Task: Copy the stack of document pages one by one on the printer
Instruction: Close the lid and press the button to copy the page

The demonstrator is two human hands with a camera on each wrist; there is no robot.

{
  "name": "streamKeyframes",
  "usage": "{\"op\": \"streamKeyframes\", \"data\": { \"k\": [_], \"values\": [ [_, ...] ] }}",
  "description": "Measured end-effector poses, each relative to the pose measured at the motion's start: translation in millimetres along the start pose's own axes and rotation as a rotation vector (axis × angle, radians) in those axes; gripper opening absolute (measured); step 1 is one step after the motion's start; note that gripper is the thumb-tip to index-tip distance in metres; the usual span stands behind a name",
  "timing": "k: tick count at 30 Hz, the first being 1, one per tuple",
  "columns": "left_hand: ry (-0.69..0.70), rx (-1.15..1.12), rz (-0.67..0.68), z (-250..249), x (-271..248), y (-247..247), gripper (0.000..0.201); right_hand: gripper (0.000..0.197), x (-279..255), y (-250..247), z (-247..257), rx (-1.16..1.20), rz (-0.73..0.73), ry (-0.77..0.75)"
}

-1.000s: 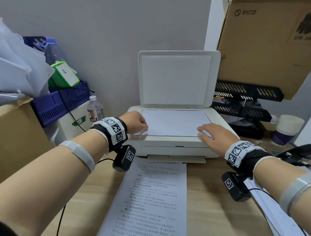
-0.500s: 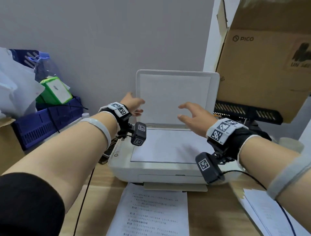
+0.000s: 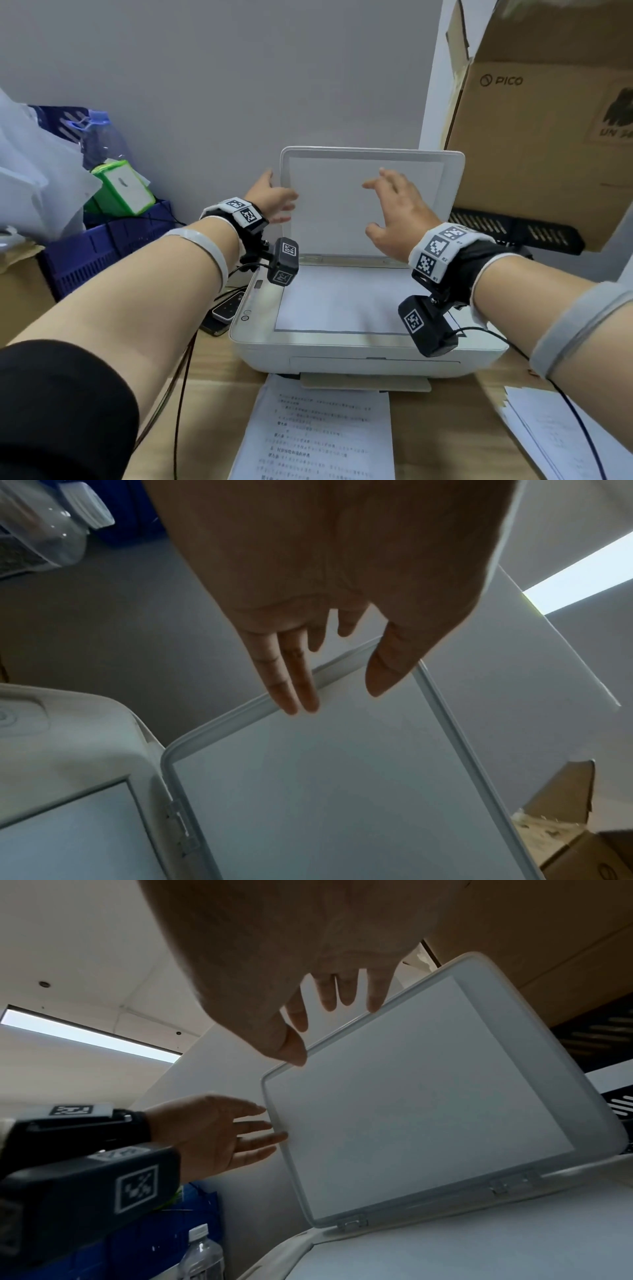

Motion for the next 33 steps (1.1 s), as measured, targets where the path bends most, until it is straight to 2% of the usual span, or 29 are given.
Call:
{"op": "streamKeyframes", "data": {
  "k": [1,3,5,8,11,14,19,23,27,30,33],
  "values": [
    [-0.008,-0.008,0.048,-0.7,-0.4,1.6,0.077,0.066,-1.1,0.6,1.5,0.005,0.003,0.002],
    [-0.004,-0.004,0.093,0.0,-2.4,5.6,0.054,0.068,-5.0,3.2,4.7,0.001,0.003,0.003],
    [0.030,-0.023,0.051,1.8,-3.6,10.6,0.034,0.072,-9.8,2.4,6.0,-0.040,-0.020,-0.003],
    [0.084,-0.013,0.016,8.0,-10.6,10.8,0.015,0.074,-15.2,-4.5,8.7,-0.170,-0.095,-0.041],
    [0.094,-0.003,0.079,20.0,-20.6,-0.1,0.019,0.074,-17.6,-8.4,13.6,-0.265,-0.152,-0.065],
    [0.117,0.077,0.114,32.0,-40.7,-9.5,0.016,0.067,-22.3,1.0,19.5,-0.253,-0.108,-0.074],
    [0.103,0.345,0.155,62.0,-75.8,-21.5,0.022,0.025,-40.8,22.5,36.0,-0.181,0.119,-0.077],
    [0.113,0.640,0.105,85.1,-95.1,-33.5,0.027,0.029,-67.5,40.4,42.1,-0.147,0.197,-0.055],
    [0.034,0.736,0.045,107.1,-103.4,-44.1,0.033,0.031,-91.1,56.0,42.9,-0.117,0.310,-0.063],
    [-0.061,0.746,-0.074,115.5,-106.2,-52.8,0.043,0.030,-103.9,65.8,42.4,-0.085,0.430,-0.047],
    [-0.156,0.649,-0.091,123.5,-104.9,-59.0,0.039,0.033,-102.7,65.7,38.5,0.013,0.448,-0.020]
  ]
}}
Point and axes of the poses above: each hand's wrist, its own x-axis towards the middle knuckle, its own y-axis out of the palm, z = x × y, the point moved 3 cm from there along x, towards the middle knuckle, and after that the axes turned 10 degrees about -y, right-handed, at the moved point
